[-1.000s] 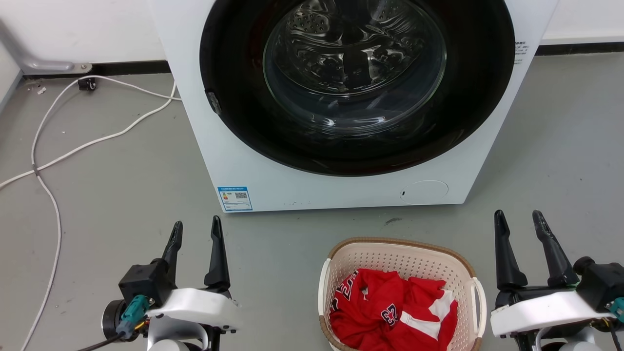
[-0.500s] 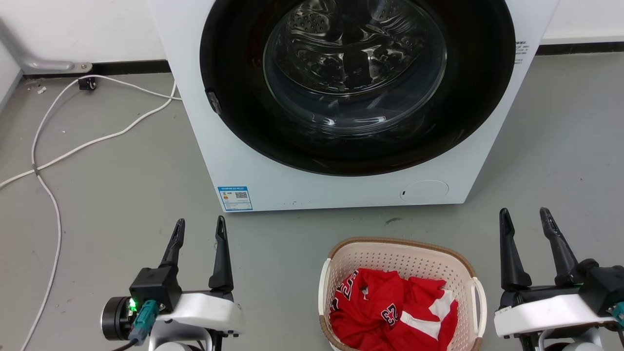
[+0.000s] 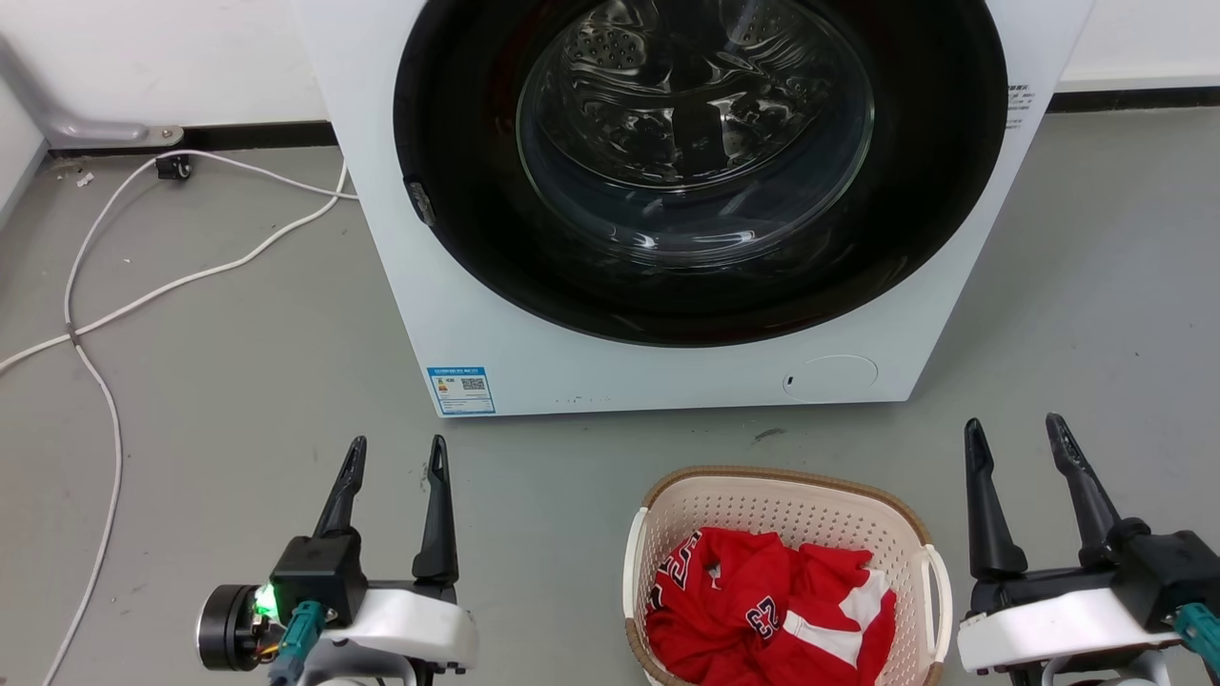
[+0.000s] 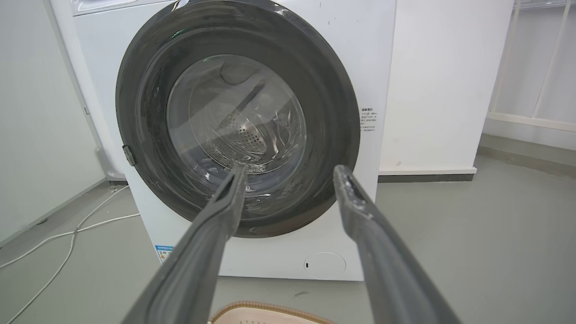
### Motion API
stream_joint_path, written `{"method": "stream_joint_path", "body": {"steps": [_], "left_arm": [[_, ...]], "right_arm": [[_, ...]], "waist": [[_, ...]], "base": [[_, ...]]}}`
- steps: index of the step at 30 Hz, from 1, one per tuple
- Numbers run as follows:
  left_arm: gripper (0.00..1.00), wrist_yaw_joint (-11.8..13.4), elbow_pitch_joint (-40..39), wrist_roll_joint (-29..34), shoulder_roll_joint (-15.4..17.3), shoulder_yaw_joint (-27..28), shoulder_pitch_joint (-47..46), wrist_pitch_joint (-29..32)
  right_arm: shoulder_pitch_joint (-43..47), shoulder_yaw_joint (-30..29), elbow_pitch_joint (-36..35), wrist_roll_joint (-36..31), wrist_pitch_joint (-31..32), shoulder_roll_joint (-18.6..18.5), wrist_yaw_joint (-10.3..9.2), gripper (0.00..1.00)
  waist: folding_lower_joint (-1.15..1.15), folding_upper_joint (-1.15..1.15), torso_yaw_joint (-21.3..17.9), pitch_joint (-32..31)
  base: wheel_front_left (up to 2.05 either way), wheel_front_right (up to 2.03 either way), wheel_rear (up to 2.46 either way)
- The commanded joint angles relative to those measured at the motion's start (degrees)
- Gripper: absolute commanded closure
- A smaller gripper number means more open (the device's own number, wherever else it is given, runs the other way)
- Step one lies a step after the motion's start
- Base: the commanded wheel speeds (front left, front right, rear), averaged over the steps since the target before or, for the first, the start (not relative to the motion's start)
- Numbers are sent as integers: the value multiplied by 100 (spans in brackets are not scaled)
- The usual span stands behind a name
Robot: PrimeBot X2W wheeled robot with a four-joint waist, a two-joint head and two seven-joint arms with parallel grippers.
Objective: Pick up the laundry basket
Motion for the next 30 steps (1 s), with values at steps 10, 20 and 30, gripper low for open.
{"method": "stream_joint_path", "body": {"steps": [10, 20, 30], "left_arm": [[0, -2, 40, 160, -12, -13, 87, -95], [0, 58, 61, 159, -13, -47, 88, -84], [0, 90, 84, 176, -12, -59, 95, -84]], "right_arm": [[71, 39, 32, -76, -77, -25, -2, 0], [80, 16, 93, 54, -77, -24, -2, 0], [80, 27, 107, 56, -77, -24, -2, 0]], "waist": [[0, 0, -4, -5], [0, 0, 3, -2], [0, 0, -13, 18]], "base": [[0, 0, 0], [0, 0, 0], [0, 0, 0]]}}
